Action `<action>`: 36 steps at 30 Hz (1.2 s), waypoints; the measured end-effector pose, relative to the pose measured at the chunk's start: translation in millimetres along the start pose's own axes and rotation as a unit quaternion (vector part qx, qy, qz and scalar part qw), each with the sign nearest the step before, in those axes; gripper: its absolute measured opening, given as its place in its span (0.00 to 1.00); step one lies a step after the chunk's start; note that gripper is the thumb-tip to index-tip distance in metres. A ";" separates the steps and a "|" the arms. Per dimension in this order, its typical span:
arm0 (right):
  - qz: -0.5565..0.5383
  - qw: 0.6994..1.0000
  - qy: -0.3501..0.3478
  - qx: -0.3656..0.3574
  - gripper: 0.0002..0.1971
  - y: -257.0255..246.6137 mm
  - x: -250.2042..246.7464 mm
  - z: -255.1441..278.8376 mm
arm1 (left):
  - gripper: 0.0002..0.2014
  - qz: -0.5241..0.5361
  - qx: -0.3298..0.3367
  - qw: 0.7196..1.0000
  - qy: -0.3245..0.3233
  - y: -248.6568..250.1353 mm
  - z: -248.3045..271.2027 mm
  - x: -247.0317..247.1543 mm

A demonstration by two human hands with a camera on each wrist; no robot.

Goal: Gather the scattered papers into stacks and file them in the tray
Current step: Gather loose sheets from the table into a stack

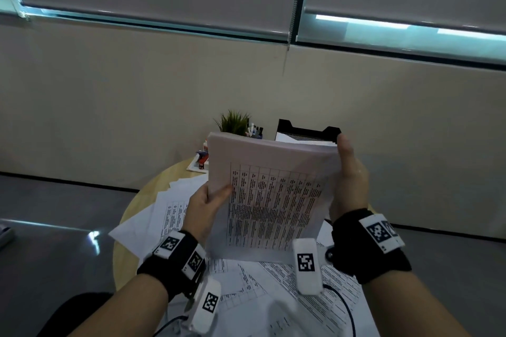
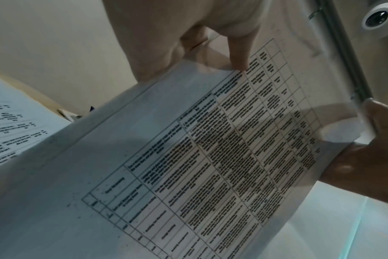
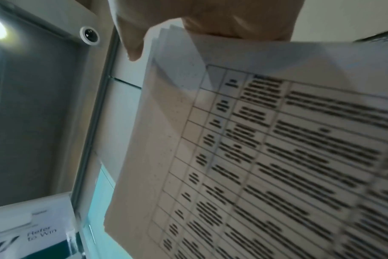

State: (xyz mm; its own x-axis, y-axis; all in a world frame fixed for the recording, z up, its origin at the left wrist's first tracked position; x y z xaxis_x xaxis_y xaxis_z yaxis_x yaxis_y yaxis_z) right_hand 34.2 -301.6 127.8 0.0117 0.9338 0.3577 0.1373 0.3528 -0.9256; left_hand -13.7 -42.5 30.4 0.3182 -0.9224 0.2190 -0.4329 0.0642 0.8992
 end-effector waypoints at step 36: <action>0.390 0.875 0.018 -0.286 0.08 -50.4 18.6 21.9 | 0.09 -0.016 0.023 0.999 -0.023 8.8 -10.7 0.3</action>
State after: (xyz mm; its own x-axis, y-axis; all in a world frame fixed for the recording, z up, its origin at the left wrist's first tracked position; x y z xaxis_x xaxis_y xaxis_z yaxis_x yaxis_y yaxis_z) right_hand 5.8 -300.7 178.4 0.3534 0.8712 -0.3408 0.5473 -0.4880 -0.6799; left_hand -8.4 -38.2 42.5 0.2947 -0.9400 0.1719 -0.4610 0.0177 0.8872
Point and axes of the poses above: each hand's wrist, its own z-axis away from the middle knuckle, its own x-axis out of the palm, y = z × x, the point moved 9 cm from there along -z, towards the middle knuckle, and after that the axes turned 12 degrees about x, right-handed, at the moved point
